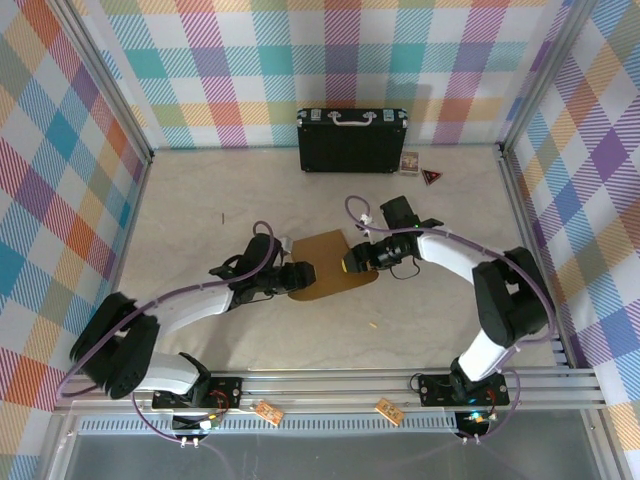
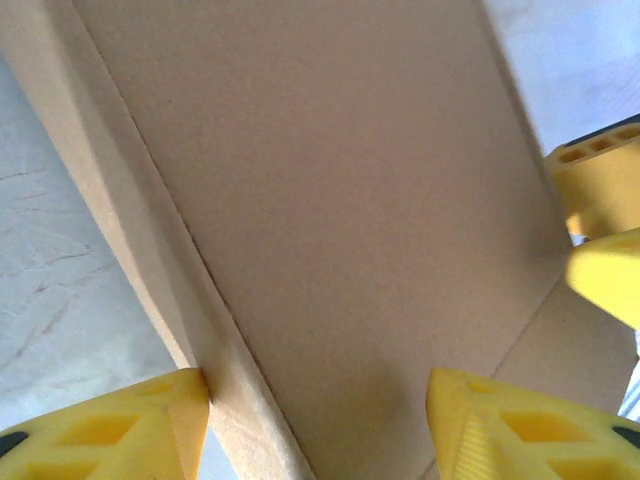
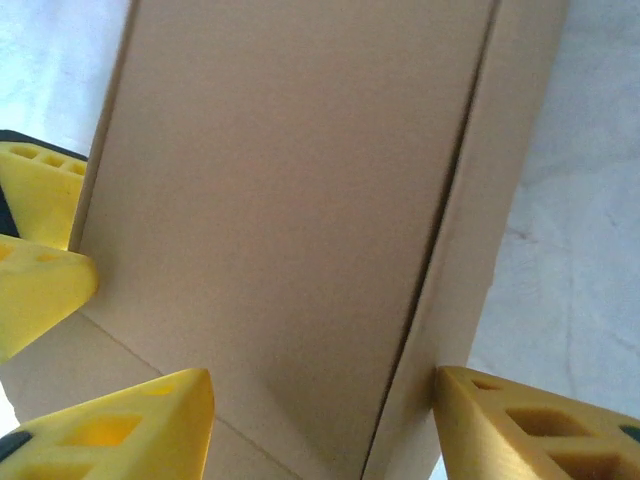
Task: Fold the paper box
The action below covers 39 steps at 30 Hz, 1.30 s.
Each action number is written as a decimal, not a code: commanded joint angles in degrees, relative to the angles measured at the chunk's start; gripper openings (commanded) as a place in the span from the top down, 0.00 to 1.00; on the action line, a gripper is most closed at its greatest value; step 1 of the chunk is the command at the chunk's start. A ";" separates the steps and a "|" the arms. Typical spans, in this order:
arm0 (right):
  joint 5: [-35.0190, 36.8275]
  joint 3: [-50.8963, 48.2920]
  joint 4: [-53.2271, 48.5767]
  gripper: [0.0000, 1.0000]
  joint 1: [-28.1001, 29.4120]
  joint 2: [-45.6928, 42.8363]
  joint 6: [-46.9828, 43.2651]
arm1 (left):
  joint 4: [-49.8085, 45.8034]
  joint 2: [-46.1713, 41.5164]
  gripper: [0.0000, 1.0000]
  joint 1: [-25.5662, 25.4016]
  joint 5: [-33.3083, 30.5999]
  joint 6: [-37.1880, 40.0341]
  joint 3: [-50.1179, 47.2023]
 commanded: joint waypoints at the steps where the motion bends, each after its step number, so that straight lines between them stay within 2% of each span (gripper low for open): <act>1: -7.26 -1.41 1.26 0.39 0.48 -5.01 2.57 | -3.22 -5.41 0.40 -0.60 2.01 -0.84 1.61; 11: -10.69 -3.31 2.29 0.35 0.48 -14.97 8.25 | -11.37 -15.13 0.35 -0.61 1.13 -0.98 3.75; 19: -13.92 -5.58 4.69 0.34 0.52 -19.30 13.06 | -12.67 -20.38 0.34 -0.58 2.45 -2.97 3.70; 23: -15.21 -6.30 7.52 0.35 0.48 -18.90 15.70 | -12.33 -19.93 0.36 -0.54 2.94 -3.70 3.80; 33: -14.81 -5.31 5.28 0.36 0.48 -16.94 16.63 | -14.17 -14.84 0.45 -0.53 4.37 -4.18 5.13; 39: -15.29 -5.01 4.82 0.36 0.44 -17.41 17.41 | -14.77 -15.39 0.45 -0.42 3.13 -5.24 5.76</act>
